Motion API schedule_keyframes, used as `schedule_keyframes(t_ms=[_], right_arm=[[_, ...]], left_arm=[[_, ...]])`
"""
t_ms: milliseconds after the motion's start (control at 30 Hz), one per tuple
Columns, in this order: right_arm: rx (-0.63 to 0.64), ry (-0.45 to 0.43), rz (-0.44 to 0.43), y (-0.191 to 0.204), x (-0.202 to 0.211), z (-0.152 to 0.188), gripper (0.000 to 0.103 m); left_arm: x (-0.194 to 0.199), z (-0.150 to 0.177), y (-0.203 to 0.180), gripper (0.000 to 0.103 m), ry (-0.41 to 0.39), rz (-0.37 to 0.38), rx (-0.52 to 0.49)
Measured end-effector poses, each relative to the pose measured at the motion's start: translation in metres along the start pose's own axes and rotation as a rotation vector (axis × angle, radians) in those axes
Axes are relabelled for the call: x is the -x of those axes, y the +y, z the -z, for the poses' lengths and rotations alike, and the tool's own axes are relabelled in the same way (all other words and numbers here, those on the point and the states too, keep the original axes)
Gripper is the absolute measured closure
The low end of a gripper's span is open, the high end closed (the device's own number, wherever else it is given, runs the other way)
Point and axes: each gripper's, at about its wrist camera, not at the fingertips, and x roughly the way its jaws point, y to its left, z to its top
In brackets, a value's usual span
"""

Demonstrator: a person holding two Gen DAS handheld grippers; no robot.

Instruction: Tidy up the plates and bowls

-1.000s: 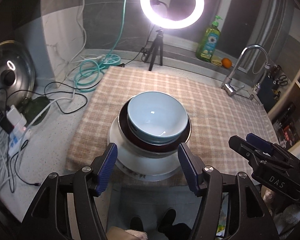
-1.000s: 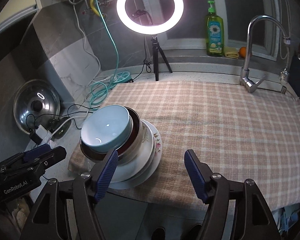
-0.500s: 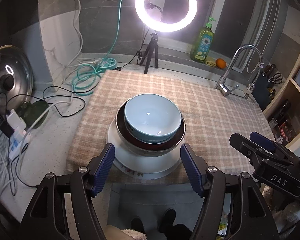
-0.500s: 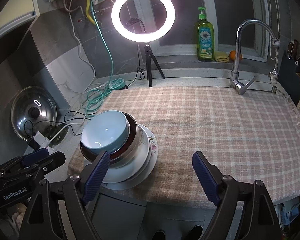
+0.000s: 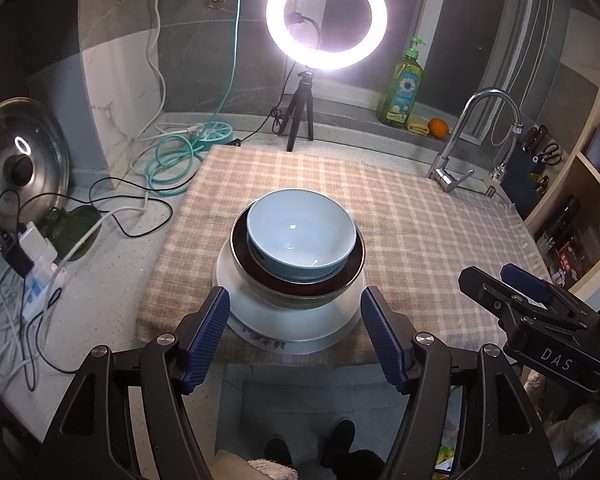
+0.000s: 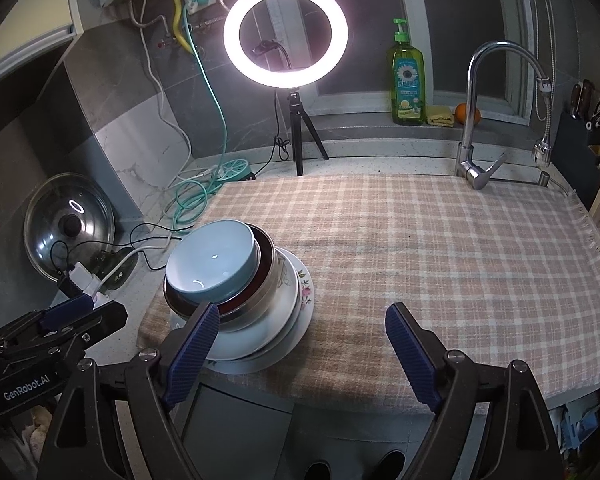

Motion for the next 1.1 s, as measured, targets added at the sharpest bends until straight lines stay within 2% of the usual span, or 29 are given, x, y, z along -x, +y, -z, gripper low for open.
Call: schedule_keyframes(t_ms=[1100], right_arm=[[0.005,0.000,0.003,0.0031,-0.0009,0.0027,0.020]], left_arm=[[0.0011,-0.0006,0.0000,0.035,-0.006,-0.020,-0.007]])
